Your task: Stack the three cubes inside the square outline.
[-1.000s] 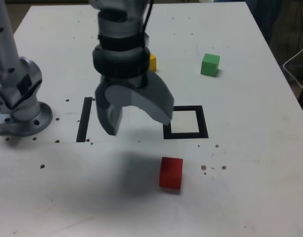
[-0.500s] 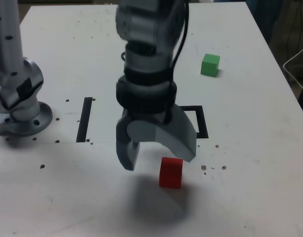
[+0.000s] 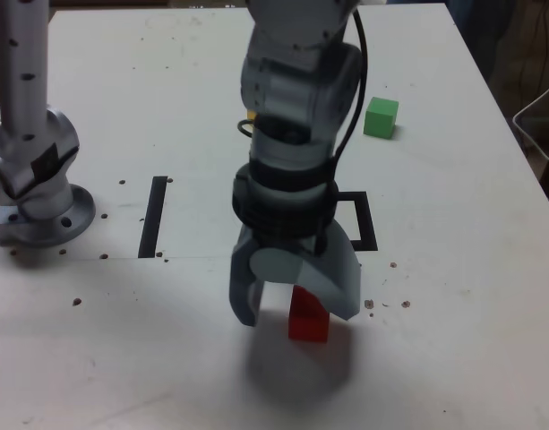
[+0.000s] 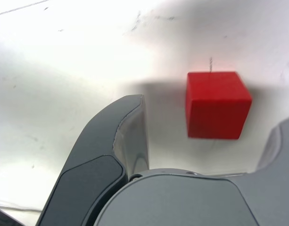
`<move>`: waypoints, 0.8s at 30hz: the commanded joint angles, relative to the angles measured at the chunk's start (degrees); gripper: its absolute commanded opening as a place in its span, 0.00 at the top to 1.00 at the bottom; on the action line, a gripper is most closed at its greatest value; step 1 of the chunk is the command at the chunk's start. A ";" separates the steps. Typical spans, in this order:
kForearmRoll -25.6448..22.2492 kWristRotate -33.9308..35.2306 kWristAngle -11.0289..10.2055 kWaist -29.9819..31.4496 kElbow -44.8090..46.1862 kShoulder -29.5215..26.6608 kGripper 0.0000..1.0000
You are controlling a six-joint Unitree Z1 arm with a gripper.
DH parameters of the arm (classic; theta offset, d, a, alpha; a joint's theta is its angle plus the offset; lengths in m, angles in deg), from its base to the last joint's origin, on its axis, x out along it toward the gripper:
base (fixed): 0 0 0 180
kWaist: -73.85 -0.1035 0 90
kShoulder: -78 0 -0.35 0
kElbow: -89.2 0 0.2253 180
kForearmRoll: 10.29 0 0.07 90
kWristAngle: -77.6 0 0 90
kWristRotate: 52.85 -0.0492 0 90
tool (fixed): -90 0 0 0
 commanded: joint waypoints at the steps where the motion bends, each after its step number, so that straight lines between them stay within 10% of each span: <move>1: 0.62 0.04 -0.24 0.07 -0.54 1.32 0.16; 24: -1.92 -1.30 -3.29 0.07 -3.77 4.17 0.59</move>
